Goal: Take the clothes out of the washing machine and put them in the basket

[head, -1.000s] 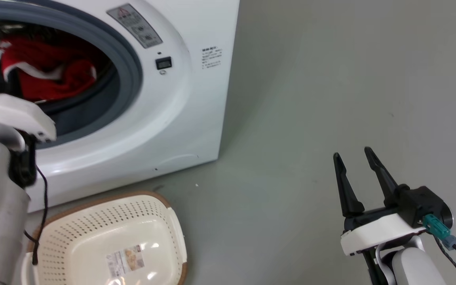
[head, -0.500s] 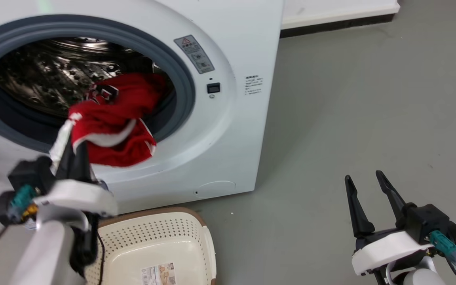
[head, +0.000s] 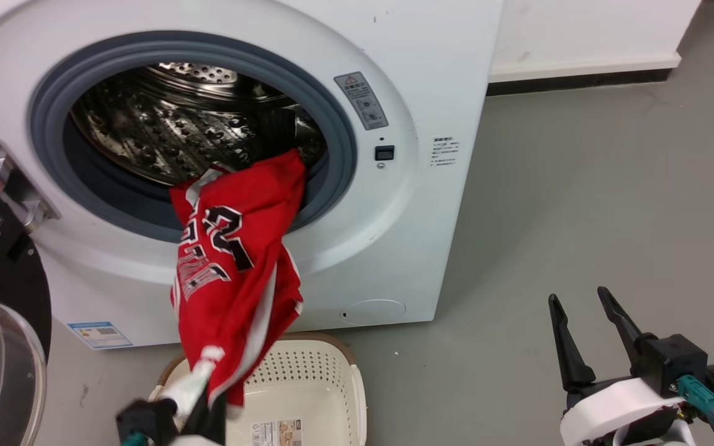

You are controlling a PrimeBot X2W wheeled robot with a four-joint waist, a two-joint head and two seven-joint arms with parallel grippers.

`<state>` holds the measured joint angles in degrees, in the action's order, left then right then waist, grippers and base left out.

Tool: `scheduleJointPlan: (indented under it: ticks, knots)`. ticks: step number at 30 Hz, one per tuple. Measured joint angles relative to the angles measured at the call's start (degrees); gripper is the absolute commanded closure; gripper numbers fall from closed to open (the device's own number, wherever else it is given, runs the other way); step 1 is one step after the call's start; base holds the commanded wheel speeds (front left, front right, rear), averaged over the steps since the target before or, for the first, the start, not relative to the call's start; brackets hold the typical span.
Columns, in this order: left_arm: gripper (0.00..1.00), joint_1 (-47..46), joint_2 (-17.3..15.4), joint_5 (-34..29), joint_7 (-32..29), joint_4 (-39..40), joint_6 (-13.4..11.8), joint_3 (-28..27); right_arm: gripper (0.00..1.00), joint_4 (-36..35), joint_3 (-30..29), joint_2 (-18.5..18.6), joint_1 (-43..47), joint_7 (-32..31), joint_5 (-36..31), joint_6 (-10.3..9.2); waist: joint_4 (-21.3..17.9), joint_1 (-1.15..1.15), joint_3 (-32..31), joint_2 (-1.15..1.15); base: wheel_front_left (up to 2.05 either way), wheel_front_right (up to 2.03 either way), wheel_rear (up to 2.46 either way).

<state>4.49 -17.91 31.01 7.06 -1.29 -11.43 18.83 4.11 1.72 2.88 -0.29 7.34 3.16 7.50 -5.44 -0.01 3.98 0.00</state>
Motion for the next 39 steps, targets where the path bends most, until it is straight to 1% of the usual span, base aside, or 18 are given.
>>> scheduleJointPlan:
  ticks: [3, 6, 12, 17, 25, 29, 33, 39]
  knots:
    - [1.00, 3.2, 0.8, 1.2, -2.3, -0.9, -0.1, 1.9, 0.00, -0.7, -0.1, 0.0, 0.5, -0.9, -0.2, 0.00, 1.1, 0.00, 0.0, 0.00, 0.00, 0.00, 0.00]
    - [1.00, 5.1, 2.3, 2.6, -3.0, -3.5, 0.4, 3.1, 0.00, -1.8, -0.3, 0.0, 0.5, -1.4, -0.3, 0.00, 1.9, 0.00, 0.5, 0.00, 0.00, 0.00, 0.00]
    - [1.00, 5.6, 4.3, 5.8, -3.7, -12.8, 2.6, 3.8, 0.00, -2.9, 0.3, 0.0, 0.1, -2.4, -0.7, 0.00, 2.6, 0.01, 3.4, 0.00, 0.00, 0.00, 0.00]
    - [1.00, 3.3, 5.5, 7.2, -1.9, -20.5, 4.3, 2.8, 0.00, -3.5, 0.0, 0.0, -1.3, -2.4, -0.8, 0.00, 2.4, 0.01, 6.8, 0.00, 0.00, 0.00, 0.00]
    - [1.00, -9.2, 5.6, 7.5, 3.0, -35.0, 7.9, 0.7, 0.00, -4.7, 0.4, 0.0, -5.5, -1.8, -0.9, 0.00, 1.1, 0.01, 14.6, 0.00, 0.00, 0.00, 0.00]
    - [1.00, -17.5, 4.8, 6.6, 5.0, -41.7, 9.8, 0.2, 0.00, -5.6, 0.4, 0.0, -7.7, -1.2, -0.8, 0.00, 0.0, 0.02, 19.3, 0.00, 0.00, 0.00, 0.00]
    - [1.00, -26.1, 3.7, 6.0, 6.3, -47.6, 11.2, -0.6, 0.00, -6.0, 0.2, 0.0, -9.3, -0.3, -0.6, 0.00, -1.1, 0.02, 24.1, 0.00, 0.00, 0.00, 0.00]
    - [1.00, -36.5, 3.4, 5.2, 7.4, -55.4, 12.9, -1.3, 0.00, -5.7, 0.7, 0.0, -12.2, 1.2, 0.0, 0.00, -2.8, 0.02, 31.0, 0.00, 0.00, 0.00, 0.00]
